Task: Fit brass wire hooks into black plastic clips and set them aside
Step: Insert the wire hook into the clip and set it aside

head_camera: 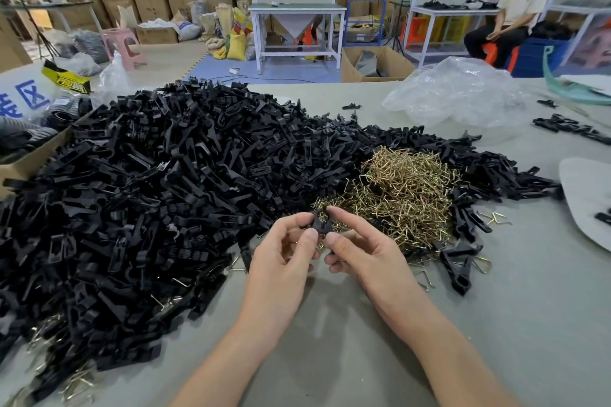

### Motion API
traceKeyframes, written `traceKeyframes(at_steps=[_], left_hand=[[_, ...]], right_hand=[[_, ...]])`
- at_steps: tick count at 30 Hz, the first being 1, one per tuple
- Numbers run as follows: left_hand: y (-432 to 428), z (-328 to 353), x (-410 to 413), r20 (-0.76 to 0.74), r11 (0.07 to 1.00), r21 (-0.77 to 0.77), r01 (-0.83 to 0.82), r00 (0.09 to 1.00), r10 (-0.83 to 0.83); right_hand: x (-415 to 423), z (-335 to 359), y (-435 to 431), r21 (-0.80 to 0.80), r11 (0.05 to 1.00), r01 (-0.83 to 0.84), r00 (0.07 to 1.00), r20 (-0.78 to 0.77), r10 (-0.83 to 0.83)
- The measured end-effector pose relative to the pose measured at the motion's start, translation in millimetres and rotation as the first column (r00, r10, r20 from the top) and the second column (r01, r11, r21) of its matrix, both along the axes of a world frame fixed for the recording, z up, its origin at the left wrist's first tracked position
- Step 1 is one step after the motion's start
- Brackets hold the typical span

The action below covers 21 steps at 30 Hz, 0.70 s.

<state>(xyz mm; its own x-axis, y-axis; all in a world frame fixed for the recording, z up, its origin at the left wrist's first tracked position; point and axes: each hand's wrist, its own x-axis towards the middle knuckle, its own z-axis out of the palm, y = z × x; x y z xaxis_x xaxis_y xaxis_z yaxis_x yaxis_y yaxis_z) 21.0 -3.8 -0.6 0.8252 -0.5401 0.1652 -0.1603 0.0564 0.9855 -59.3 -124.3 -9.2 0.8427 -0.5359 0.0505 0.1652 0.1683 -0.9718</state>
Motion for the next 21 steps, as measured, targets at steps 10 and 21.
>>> traceKeyframes(at_steps=[10,21], left_hand=[[0.9,-0.7,0.5,0.027,0.999,0.047,-0.027,0.999,0.026],[0.8,-1.2,0.6,0.039,0.998,0.069,-0.015,0.999,0.012]], right_hand=[[-1.0,0.1,1.0,0.0,1.0,0.005,1.0,-0.003,-0.005],[-1.3,0.5,1.0,-0.015,1.0,0.01,1.0,-0.009,-0.01]])
